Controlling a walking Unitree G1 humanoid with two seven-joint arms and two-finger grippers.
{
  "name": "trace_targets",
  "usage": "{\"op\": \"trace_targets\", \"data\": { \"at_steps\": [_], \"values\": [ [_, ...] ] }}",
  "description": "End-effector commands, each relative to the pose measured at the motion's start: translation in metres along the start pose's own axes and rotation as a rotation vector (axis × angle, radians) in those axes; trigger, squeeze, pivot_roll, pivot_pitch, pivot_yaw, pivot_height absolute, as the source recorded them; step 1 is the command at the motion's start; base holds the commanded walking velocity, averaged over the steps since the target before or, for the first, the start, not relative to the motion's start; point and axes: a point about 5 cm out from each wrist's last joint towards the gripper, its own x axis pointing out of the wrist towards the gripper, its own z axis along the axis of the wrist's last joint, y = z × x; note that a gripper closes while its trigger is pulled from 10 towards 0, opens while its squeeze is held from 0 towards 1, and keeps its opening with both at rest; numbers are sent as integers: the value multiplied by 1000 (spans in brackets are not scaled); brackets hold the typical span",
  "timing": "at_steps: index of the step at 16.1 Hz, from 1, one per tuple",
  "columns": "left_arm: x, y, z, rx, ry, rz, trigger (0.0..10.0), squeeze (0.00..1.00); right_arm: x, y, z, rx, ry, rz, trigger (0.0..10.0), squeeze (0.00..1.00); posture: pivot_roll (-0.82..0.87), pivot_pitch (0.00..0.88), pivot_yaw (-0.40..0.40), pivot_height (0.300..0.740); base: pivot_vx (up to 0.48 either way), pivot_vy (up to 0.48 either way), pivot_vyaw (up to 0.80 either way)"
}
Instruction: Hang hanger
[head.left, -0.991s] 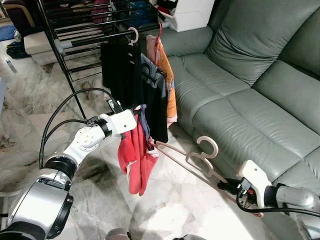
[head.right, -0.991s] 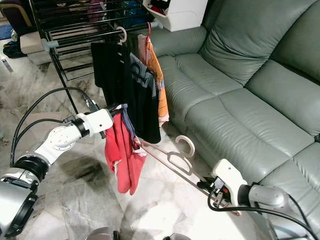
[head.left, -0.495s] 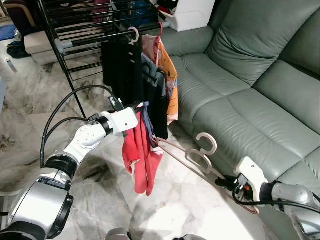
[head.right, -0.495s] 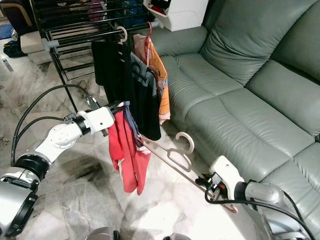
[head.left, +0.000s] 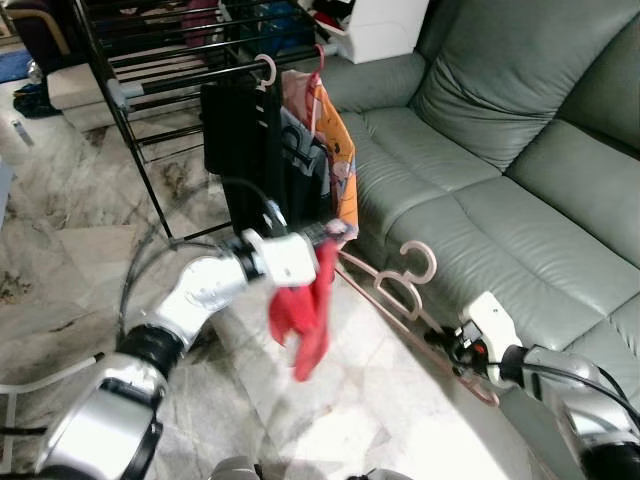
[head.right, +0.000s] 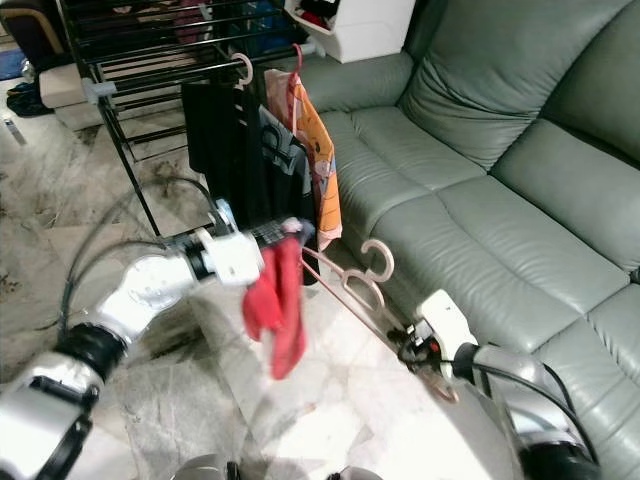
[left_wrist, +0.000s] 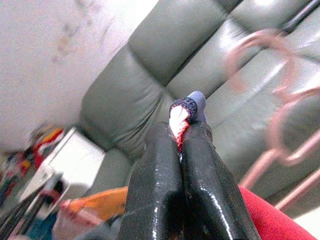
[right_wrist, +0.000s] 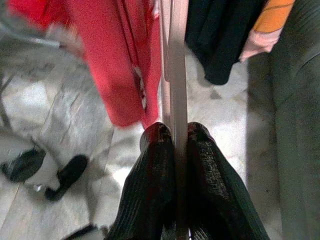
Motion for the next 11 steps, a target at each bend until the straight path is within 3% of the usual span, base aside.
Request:
{"op": "trace_targets", "data": {
  "at_steps": [1,2,3,6,7,9,11],
  "values": [
    [7,-4,15,13,-84,-49,10000,0,0,-7,3,18,-23,-50,10000,0,-99,0,-12,740,0,0,0],
    [10,-19,21,-21,-115,-119,10000,0,4,-13,9,33,-60,-112,10000,0,-91,0,-11,740,0,0,0],
    [11,-23,23,-24,-120,-139,10000,0,6,-14,11,40,-75,-131,10000,0,-91,0,-11,740,0,0,0],
    [7,-47,15,-49,-48,-281,10000,0,7,-35,37,124,-233,-327,10000,0,-95,0,-8,740,0,0,0],
    [3,-53,8,-46,6,-302,10000,0,4,-44,61,211,-392,-416,10000,0,-95,0,-7,740,0,0,0],
    [1,-54,1,-45,53,-302,10000,0,1,-49,82,347,-543,-448,10000,0,-99,0,-5,740,0,0,0],
    [-2,-49,-18,-17,184,-222,10000,0,-8,-44,130,692,-879,-291,10000,0,-102,0,-5,740,0,0,0]
  ]
}}
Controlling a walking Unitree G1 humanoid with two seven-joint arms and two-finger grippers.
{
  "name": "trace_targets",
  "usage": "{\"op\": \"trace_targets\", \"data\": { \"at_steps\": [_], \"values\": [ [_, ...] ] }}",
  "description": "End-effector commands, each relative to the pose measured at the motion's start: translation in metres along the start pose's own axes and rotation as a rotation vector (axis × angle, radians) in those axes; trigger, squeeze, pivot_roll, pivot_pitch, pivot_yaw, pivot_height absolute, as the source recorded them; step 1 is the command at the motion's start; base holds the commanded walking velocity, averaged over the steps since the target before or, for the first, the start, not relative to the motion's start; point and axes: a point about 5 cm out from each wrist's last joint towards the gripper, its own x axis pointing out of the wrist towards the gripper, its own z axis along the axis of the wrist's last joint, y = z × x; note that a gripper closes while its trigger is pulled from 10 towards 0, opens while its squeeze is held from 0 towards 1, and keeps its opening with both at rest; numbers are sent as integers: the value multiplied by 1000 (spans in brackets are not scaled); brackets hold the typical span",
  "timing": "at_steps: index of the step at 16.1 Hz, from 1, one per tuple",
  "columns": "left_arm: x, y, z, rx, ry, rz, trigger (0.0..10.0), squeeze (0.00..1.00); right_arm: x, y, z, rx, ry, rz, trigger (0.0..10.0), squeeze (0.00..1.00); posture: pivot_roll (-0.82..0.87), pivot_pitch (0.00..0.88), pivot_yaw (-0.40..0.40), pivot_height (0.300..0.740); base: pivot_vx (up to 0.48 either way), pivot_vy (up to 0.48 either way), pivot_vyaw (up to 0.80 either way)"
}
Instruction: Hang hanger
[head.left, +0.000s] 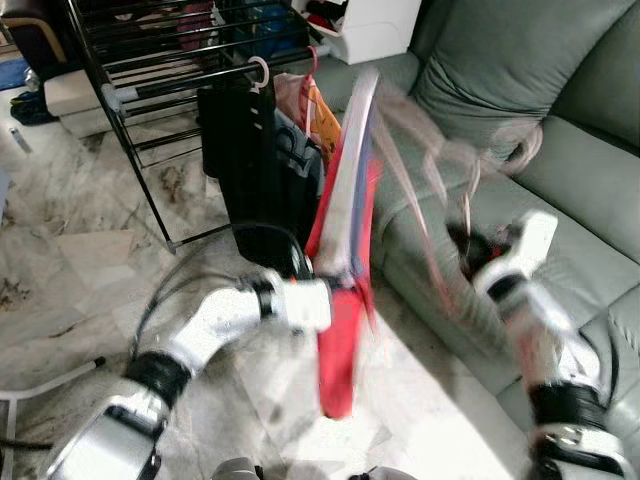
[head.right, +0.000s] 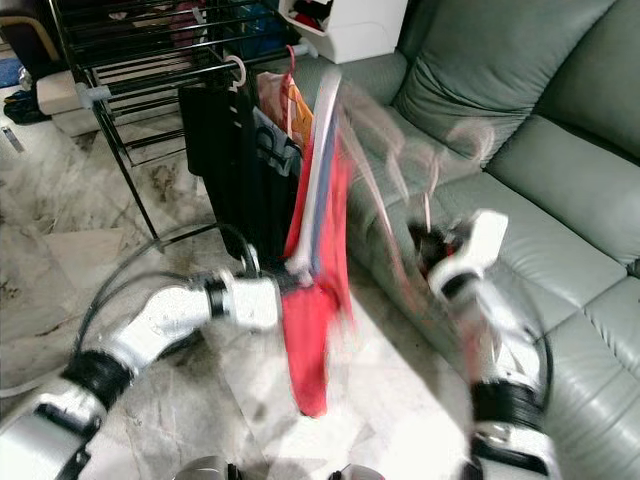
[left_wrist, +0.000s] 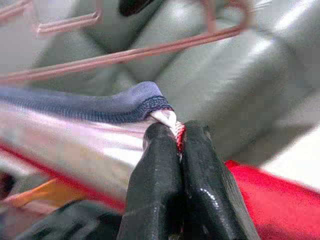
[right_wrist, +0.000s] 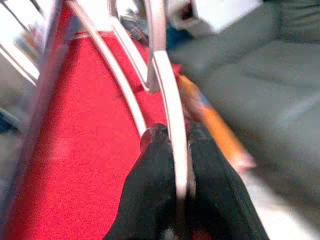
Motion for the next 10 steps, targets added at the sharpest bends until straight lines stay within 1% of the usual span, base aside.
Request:
{"op": "trace_targets", "data": {
  "at_steps": [1,2,3,4,5,6,7,8,9,10],
  "values": [
    [-1,-16,-9,19,61,-70,10000,0,6,18,47,200,-227,64,10000,0,-102,0,-5,740,0,0,0],
    [0,-14,-11,38,82,-49,10000,0,6,26,48,253,-225,116,10000,0,-102,0,-5,740,0,0,0],
    [0,-13,-13,41,101,-31,10000,0,6,38,43,184,-171,185,10000,0,-102,0,-5,740,0,0,0],
    [1,-9,-17,55,137,11,10000,0,1,63,33,114,-93,341,10000,0,-104,0,-6,740,0,0,0],
    [2,-2,-23,93,185,68,10000,0,-10,85,31,155,-29,521,10000,0,-106,0,-7,740,0,0,0],
    [1,5,-27,113,217,116,10000,0,-18,89,27,126,33,578,10000,0,-107,0,-4,740,0,0,0],
    [-1,13,-31,133,253,169,10000,0,-21,84,25,114,57,558,10000,0,-106,0,-6,740,0,0,0],
    [-4,20,-34,152,278,204,10000,0,-12,66,24,80,29,382,10000,0,-107,0,-7,740,0,0,0],
    [-6,23,-35,155,285,223,10000,0,-14,64,24,158,56,390,10000,0,-109,0,-7,740,0,0,0],
    [-7,25,-36,158,290,233,10000,0,-20,71,24,128,71,467,10000,0,-107,0,-7,740,0,0,0]
  ]
}}
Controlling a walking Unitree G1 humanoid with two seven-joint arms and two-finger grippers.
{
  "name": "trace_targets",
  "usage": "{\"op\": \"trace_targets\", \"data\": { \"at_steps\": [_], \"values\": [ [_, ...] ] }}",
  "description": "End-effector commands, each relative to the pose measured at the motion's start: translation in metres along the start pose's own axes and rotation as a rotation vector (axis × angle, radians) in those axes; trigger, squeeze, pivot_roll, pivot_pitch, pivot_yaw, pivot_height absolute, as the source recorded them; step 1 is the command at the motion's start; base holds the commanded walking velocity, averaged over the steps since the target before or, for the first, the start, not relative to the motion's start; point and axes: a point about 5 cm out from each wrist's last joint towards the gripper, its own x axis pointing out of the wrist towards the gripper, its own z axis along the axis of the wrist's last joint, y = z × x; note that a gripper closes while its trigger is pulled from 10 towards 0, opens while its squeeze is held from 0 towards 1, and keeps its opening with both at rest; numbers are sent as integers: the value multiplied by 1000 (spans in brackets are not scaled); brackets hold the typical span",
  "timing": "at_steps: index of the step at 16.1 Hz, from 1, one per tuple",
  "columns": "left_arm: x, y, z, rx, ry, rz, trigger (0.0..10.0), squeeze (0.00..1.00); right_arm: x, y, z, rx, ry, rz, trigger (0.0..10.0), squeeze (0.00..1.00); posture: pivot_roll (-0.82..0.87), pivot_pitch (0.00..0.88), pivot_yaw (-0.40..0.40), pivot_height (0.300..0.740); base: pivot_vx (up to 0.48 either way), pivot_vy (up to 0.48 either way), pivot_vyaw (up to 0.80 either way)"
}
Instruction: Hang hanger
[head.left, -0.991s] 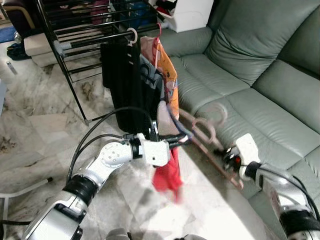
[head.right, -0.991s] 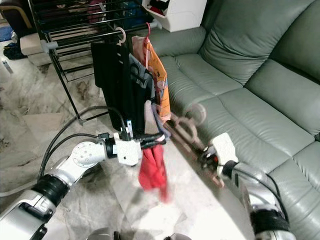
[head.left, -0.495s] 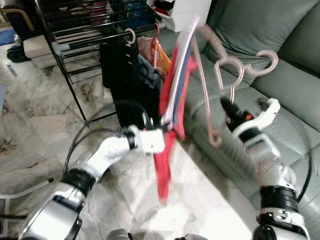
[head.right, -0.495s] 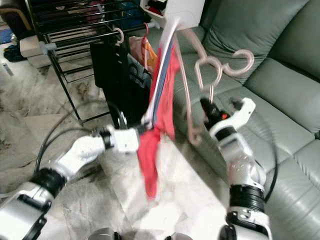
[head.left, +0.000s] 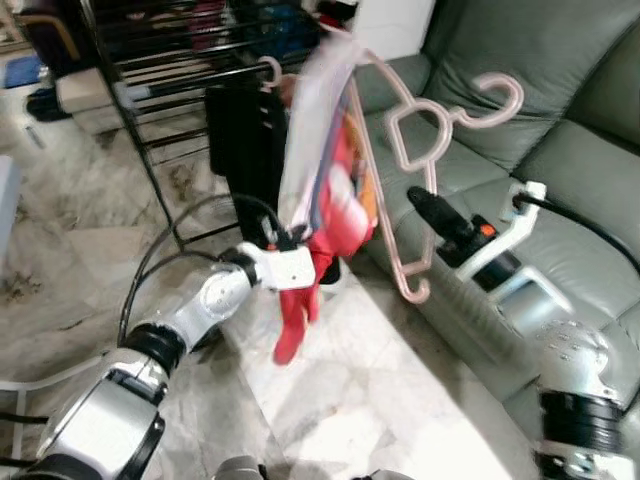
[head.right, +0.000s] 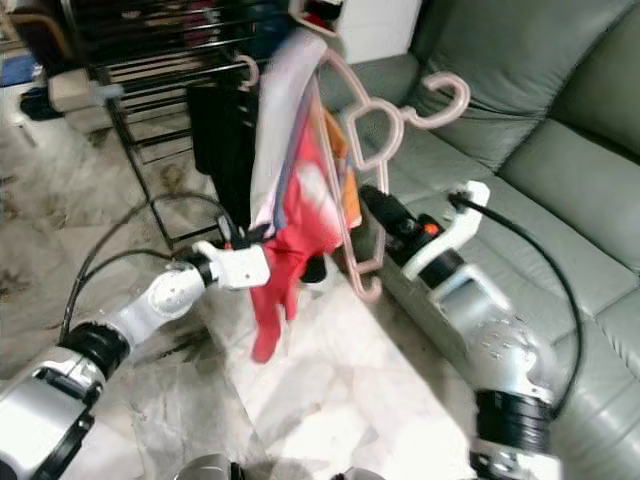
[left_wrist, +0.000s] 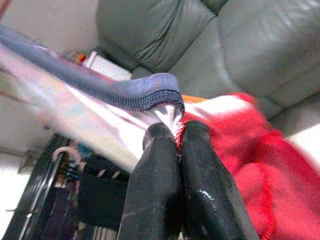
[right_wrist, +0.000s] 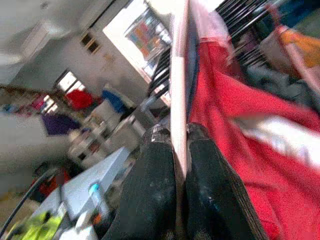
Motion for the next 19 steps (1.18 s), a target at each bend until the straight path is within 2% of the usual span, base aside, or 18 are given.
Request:
{"op": "trace_targets", "data": {
  "at_steps": [1,2,3,4,6,7,9,11,12,14,15,19],
  "values": [
    [0,1,-4,26,24,14,10000,0,3,2,12,-45,-63,-36,10000,0,-107,0,-7,740,0,0,0],
    [0,2,-6,34,31,28,10000,0,-1,-6,6,-67,-16,-71,10000,0,-107,0,-9,740,0,0,0],
    [0,3,-6,38,35,38,10000,0,-6,0,-3,-162,59,-6,10000,0,-107,0,-9,740,0,0,0],
    [-1,5,-9,43,43,44,10000,0,-11,-11,-7,-178,87,-86,10000,0,-107,0,-9,740,0,0,0],
    [-3,9,-13,57,55,62,10000,0,-19,-21,-3,-183,56,-155,10000,0,-104,0,-10,740,0,0,0],
    [-7,12,-19,53,82,73,10000,0,-26,-33,2,-201,43,-235,10000,0,-104,0,-10,740,0,0,0],
    [-10,22,-27,65,116,106,10000,0,-37,-37,-3,-302,131,-231,10000,0,-106,0,-9,740,0,0,0],
    [-15,41,-34,88,143,176,10000,0,-55,-46,-12,-415,268,-255,10000,0,-106,0,-9,740,0,0,0],
    [-18,52,-36,97,144,217,10000,0,-66,-50,-16,-440,322,-261,10000,0,-105,0,-8,740,0,0,0],
    [-19,60,-35,105,124,237,10000,0,-78,-51,-24,-426,394,-242,10000,0,-107,0,-5,740,0,0,0],
    [-18,63,-32,108,94,235,10000,0,-90,-52,-36,-428,484,-211,10000,0,-107,0,-5,740,0,0,0],
    [-14,62,-26,99,49,200,10000,0,-96,-46,-51,-393,569,-122,10000,0,-105,0,1,740,0,0,0]
  ]
}}
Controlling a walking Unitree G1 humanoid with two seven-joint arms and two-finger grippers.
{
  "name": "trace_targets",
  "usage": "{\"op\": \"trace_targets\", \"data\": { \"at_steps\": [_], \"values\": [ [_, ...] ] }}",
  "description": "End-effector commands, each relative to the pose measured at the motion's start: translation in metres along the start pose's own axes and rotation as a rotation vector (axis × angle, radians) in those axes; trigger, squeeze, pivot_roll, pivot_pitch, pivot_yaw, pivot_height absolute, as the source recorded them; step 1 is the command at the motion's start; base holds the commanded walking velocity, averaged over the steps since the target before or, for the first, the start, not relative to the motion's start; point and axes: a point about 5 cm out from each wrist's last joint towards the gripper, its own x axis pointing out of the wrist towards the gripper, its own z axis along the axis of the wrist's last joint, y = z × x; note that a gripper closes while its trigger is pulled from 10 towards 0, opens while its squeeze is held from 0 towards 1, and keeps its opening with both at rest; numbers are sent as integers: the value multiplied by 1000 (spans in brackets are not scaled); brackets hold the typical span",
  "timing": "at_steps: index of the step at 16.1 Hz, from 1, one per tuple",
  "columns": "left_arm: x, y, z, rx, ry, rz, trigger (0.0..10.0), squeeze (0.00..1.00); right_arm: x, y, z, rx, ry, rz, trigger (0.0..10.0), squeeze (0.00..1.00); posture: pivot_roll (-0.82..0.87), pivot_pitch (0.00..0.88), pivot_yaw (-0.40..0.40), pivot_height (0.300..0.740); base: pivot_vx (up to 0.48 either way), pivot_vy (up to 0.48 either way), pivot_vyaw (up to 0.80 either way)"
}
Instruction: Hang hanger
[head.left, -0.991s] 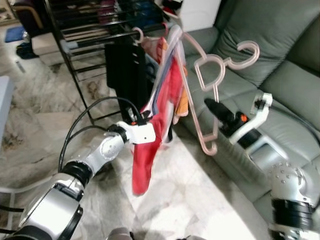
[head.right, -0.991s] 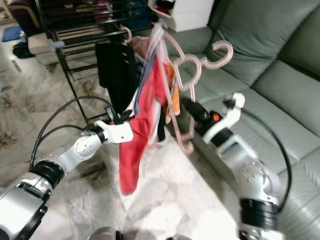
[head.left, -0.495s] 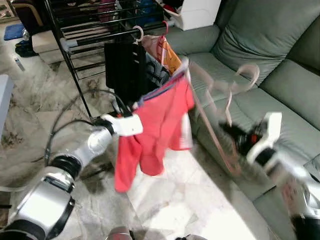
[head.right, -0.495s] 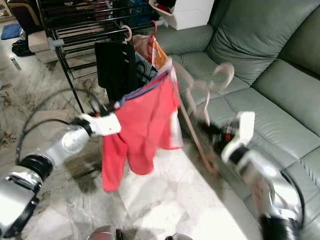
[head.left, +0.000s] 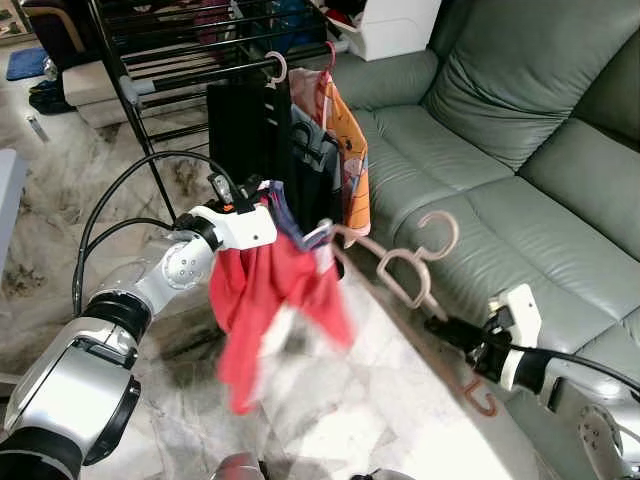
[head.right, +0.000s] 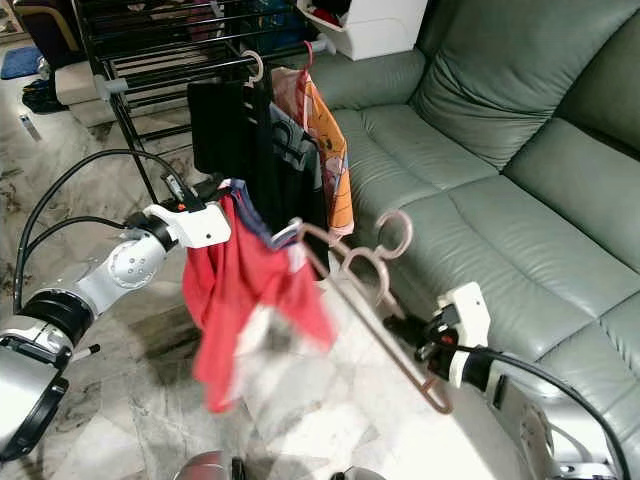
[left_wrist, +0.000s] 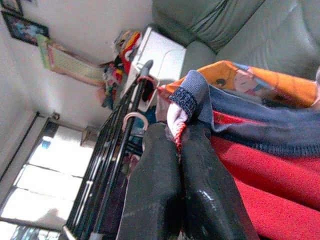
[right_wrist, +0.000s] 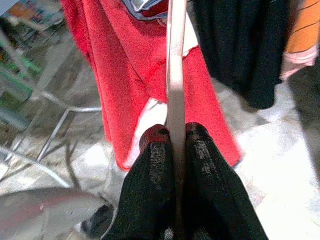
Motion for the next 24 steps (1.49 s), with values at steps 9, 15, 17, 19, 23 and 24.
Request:
{"op": "trace_targets", "data": {
  "at_steps": [9,15,17,19,23,24],
  "values": [
    [2,20,7,-76,-75,97,10000,0,11,14,-34,133,134,-9,10000,0,-99,0,-4,740,0,0,0],
    [1,6,10,-92,-88,25,10000,0,9,-7,-12,133,9,-131,10000,0,-102,0,-4,740,0,0,0],
    [-1,-3,6,-106,-58,0,10000,0,9,2,3,215,-140,-32,10000,0,-101,0,1,740,0,0,0],
    [-3,-10,4,-121,-32,-14,10000,0,11,7,11,236,-217,-9,10000,0,-104,0,4,740,0,0,0],
    [-2,-18,2,-153,26,18,10000,0,16,17,26,410,-357,74,10000,0,-101,0,7,740,0,0,0],
    [-1,-16,1,-155,36,30,10000,0,14,24,24,385,-315,131,10000,0,-103,0,7,740,0,0,0]
  ]
}}
